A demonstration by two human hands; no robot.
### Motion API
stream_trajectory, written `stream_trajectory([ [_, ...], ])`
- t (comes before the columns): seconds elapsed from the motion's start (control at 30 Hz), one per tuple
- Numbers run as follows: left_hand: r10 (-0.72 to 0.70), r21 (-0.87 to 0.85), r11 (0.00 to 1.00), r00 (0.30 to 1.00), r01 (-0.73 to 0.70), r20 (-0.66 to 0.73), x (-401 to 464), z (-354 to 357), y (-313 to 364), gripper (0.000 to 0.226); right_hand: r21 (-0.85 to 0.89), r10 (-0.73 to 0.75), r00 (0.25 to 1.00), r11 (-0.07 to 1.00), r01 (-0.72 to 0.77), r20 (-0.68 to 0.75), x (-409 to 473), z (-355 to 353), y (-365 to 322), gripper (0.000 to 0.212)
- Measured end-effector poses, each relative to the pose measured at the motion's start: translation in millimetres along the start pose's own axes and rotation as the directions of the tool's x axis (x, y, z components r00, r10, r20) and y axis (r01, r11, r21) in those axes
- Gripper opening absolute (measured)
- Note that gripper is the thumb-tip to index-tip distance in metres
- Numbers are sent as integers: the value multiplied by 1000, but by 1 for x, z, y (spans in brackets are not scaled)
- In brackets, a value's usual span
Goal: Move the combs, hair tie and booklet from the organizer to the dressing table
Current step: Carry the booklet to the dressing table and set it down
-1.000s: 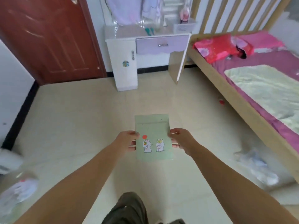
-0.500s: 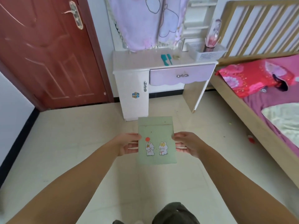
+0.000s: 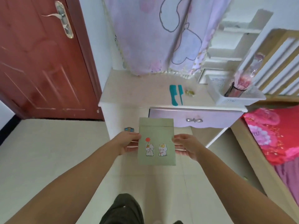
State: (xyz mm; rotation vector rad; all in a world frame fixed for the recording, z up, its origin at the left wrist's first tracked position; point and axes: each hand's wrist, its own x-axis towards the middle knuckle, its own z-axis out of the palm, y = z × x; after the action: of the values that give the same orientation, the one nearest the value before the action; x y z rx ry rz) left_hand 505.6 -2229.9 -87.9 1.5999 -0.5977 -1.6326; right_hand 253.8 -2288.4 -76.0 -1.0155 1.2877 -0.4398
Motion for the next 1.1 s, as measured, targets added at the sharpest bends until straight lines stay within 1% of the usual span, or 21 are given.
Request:
stream_trajectory([
  [0.07,24,-2,1000,999,-24,-41,41,-7,29,12,-35,-1,1000,999,1,1,49,-1,-32,7],
  [0.13,36,1,999,998,-36,-59,87,-14,58,8,-79,-18,999,997,15,-32,102,0,-61,6],
  [0.27,36,33,999,994,-33,-100,188,-23,122,14,-101,-65,982,994,48,-176,204,1,-108,6],
  [0.37,43,88,996,991,-31,-130,246,-24,165,20,-183,-85,954,983,32,-288,262,0,-136,17],
  [0.43,30,119,993,989,-13,-145,278,-21,185,21,-247,-107,936,969,22,-336,292,-4,-150,19],
  [0.53,11,138,990,986,13,-168,321,-15,205,23,-292,-99,914,956,-22,-393,333,-8,-165,17],
  [0.63,-43,131,989,981,68,-188,349,-9,212,20,-343,-82,901,936,-78,-427,366,-10,-171,20],
  [0.7,-90,118,986,974,116,-208,360,-8,211,25,-385,-65,903,916,-115,-425,383,-10,-171,22],
  [0.77,-115,123,982,967,145,-228,369,-8,210,24,-443,-52,917,886,-141,-397,395,-9,-169,24],
  [0.87,-99,207,966,960,156,-261,379,-8,207,16,-493,-71,910,856,-154,-407,402,-7,-165,32],
  [0.97,-80,269,950,957,158,-280,380,-5,206,18,-517,-82,913,842,-150,-400,402,-8,-164,34],
  [1.0,-51,329,933,960,144,-276,379,-5,205,20,-530,-87,919,836,-142,-384,403,-9,-164,33],
  [1.03,-4,427,897,967,117,-256,378,-6,204,23,-549,-85,926,824,-142,-368,400,-9,-168,32],
  [1.1,104,644,764,980,29,-167,373,-10,200,23,-568,-59,935,807,-161,-349,395,-10,-176,34],
])
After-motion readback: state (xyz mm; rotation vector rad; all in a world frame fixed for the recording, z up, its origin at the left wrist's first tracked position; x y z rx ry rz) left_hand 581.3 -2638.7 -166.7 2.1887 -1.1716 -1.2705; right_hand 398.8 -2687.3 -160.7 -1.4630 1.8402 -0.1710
